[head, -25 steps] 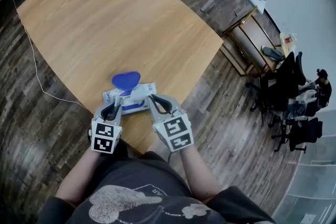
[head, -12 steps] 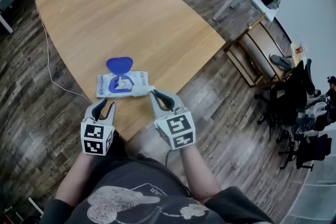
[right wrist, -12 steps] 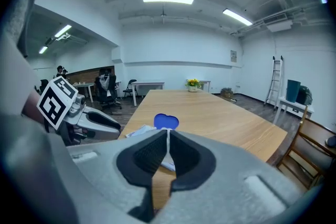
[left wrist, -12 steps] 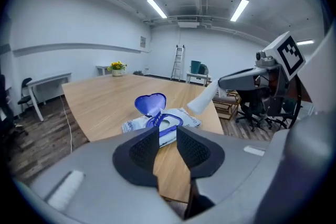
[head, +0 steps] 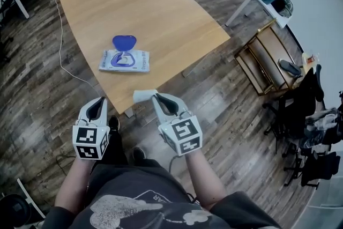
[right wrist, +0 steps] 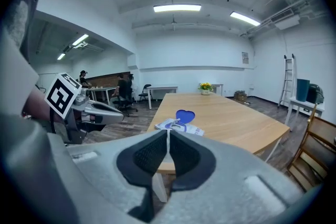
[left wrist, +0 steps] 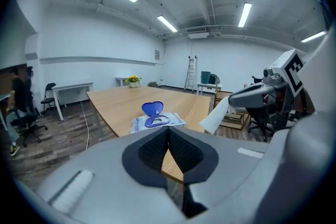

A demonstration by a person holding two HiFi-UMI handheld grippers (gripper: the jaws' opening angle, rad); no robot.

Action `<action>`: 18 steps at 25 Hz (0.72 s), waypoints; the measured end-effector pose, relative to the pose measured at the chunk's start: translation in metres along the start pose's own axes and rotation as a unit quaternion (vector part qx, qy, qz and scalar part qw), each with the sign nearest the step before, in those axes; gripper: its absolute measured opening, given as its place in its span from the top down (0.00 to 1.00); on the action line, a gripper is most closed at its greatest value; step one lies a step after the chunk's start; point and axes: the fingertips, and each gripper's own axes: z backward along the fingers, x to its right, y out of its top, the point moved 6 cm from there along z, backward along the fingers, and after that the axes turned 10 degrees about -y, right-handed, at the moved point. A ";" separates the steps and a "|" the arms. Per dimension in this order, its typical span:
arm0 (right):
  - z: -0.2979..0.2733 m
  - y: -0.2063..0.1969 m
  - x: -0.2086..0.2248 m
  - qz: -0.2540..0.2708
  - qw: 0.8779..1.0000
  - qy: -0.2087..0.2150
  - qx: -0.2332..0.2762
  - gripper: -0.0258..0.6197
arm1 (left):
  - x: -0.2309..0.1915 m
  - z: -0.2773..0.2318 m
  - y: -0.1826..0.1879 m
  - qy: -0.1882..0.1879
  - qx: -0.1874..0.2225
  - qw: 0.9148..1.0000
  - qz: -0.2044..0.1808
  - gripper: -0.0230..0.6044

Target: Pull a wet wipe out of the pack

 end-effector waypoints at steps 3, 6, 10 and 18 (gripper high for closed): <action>0.022 -0.008 -0.010 -0.006 1.000 0.013 0.001 0.95 | 0.016 0.033 0.005 0.010 0.023 1.000 0.006 0.93; 0.038 -0.016 -0.019 -0.015 1.000 0.012 0.003 0.95 | 0.023 0.061 0.010 0.017 0.043 0.999 0.004 0.93; 0.050 -0.027 -0.037 -0.019 1.000 0.003 0.000 0.95 | 0.021 0.089 0.002 0.023 0.060 0.998 0.009 0.93; 0.094 -0.036 -0.085 -0.028 0.999 -0.020 0.035 0.95 | 0.040 0.154 -0.015 0.002 0.113 0.994 0.008 0.93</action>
